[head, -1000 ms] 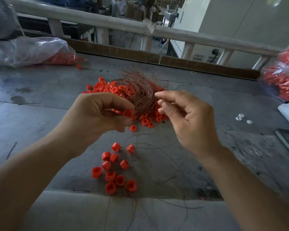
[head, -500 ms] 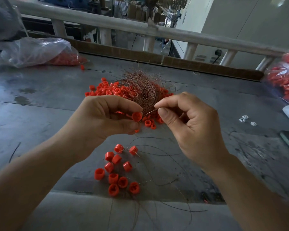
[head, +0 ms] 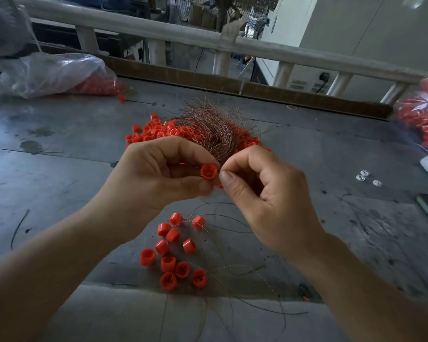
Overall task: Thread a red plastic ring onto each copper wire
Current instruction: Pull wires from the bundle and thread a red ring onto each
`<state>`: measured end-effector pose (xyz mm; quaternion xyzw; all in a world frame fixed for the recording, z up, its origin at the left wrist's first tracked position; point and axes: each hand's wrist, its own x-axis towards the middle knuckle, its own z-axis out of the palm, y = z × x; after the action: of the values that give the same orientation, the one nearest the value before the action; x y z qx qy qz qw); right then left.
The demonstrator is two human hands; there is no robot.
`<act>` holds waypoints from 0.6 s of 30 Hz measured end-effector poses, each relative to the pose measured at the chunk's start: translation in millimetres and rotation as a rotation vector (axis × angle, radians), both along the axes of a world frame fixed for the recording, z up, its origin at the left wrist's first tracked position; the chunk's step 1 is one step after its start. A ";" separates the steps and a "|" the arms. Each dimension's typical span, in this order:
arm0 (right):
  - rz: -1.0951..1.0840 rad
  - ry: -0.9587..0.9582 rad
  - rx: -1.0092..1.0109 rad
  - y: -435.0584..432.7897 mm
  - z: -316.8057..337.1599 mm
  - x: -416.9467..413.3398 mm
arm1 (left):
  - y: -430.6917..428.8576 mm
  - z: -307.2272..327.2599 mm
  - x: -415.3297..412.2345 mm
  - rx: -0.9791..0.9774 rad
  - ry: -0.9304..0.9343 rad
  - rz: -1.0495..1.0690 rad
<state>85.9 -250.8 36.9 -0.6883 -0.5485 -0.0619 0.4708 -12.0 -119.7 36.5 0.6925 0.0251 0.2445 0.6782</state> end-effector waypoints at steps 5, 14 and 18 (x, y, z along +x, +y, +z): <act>0.000 0.020 -0.015 -2.3 3.9 -0.9 | 0.5 0.0 -0.4 -0.005 -0.008 -0.008; -0.021 0.031 -0.052 -1.8 0.8 1.3 | 0.1 -0.8 -1.0 -0.033 0.005 -0.008; -0.035 0.031 -0.019 -4.2 4.7 1.0 | 3.6 -1.7 -1.4 -0.044 0.017 -0.045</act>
<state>86.9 -254.9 41.6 -0.7031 -0.5297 -0.0543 0.4713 -13.4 -116.1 34.8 0.6799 0.0204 0.2228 0.6983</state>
